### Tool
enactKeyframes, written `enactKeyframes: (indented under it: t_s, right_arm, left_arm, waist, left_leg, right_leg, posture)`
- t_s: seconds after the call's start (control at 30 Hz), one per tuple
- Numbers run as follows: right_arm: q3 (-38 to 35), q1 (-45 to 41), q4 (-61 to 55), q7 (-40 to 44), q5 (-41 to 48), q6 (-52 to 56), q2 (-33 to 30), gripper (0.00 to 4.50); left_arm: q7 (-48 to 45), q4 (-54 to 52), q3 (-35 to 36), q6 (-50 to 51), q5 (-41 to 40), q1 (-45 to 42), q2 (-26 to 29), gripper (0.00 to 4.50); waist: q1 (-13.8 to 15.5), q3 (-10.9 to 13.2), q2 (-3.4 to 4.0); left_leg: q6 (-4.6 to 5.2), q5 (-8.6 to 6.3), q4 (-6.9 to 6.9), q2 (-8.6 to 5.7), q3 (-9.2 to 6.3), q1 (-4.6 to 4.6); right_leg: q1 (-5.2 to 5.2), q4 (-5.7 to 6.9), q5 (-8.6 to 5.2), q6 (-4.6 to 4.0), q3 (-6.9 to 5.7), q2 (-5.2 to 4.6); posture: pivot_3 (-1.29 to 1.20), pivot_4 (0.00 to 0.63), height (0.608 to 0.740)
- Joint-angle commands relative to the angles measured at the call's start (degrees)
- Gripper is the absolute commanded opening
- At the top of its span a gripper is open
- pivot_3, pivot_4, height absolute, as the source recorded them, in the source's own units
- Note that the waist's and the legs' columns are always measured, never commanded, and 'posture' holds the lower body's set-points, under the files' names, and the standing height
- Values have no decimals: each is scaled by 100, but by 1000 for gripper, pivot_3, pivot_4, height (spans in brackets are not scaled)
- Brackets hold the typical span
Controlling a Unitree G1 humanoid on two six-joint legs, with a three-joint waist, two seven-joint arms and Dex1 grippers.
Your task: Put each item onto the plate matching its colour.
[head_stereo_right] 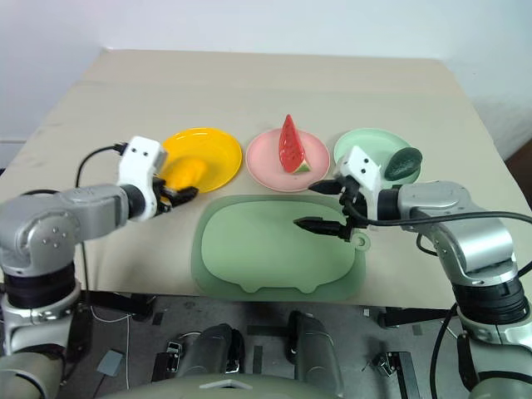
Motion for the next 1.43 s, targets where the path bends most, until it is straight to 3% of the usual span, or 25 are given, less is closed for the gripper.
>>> enactKeyframes:
  t_s: [0.03,0.23,0.27,0.33,0.53,0.73,0.9,1.07,1.27,1.43]
  right_arm:
    - [90,-2,-230,-206,-33,-149,90,4500]
    - [263,44,-295,-527,-139,-223,149,4500]
    - [249,73,-338,-562,-122,-207,138,4500]
    - [184,148,-412,-619,-83,-171,91,4500]
    - [-37,257,-402,-666,5,-126,-120,4500]
    - [-336,210,-25,-571,44,-173,-354,4500]
    - [-687,284,554,-335,21,-537,-585,4500]
    - [-1362,541,1405,-196,-4,-920,-714,4500]
    - [-2140,1354,1748,266,58,-1299,-1065,4500]
    - [-2533,1610,1712,339,138,-1335,-1144,4500]
  left_arm:
    - [-515,1282,-422,-1071,732,-465,220,3134]
    - [-1331,3335,-977,-2605,1607,-1074,-80,3134]
    - [-1441,3473,-992,-2718,1674,-1131,-128,3857]
    - [-1601,3584,-988,-2836,1766,-1186,-202,4419]
    - [-1702,3035,-426,-2566,1568,-1117,-293,4469]
    - [-1686,1643,450,-2304,1111,-993,-255,4469]
    - [-2271,329,654,-2779,1174,16,460,4469]
    - [-3600,-856,1589,-3930,1143,2595,1250,4469]
    - [-3776,-1214,1815,-4407,1065,4220,905,4469]
    - [-3634,-1320,1927,-4403,784,4393,517,4469]
  waist:
    - [16,0,-1]
    - [6,0,-3]
    - [5,0,-3]
    - [5,0,-3]
    - [-1,1,-4]
    - [0,2,-7]
    - [-27,3,-5]
    - [-112,4,-3]
    - [92,2,-1]
    - [137,2,-1]
  left_leg:
    - [0,0,1,-1,-1,-2]
    - [1,0,5,-1,-1,-31]
    - [-4,3,9,-1,1,-44]
    - [-19,11,14,-1,5,-63]
    - [-4,3,13,1,3,-66]
    - [1,0,15,3,-9,-64]
    - [-2,2,12,3,-4,-55]
    - [-23,13,5,10,2,-56]
    - [11,-6,14,6,-3,-60]
    - [12,-6,15,9,0,-57]
  right_leg:
    - [0,-1,0,0,-1,-1]
    - [-17,-5,2,1,-8,-3]
    - [-25,-6,2,1,-13,-3]
    - [-39,-5,3,2,-18,-5]
    - [-41,-3,3,3,-23,-6]
    - [-39,1,4,3,-24,-10]
    - [-38,0,3,3,-16,-6]
    - [-44,3,2,0,-10,-5]
    - [-37,-14,-11,-14,-15,-13]
    - [-38,-12,-20,4,-10,-8]
  posture:
    - [0,150,740]
    - [0,150,740]
    - [0,150,740]
    - [0,150,740]
    - [0,150,740]
    - [0,150,740]
    - [0,150,740]
    - [0,150,740]
    - [0,150,740]
    - [0,150,740]
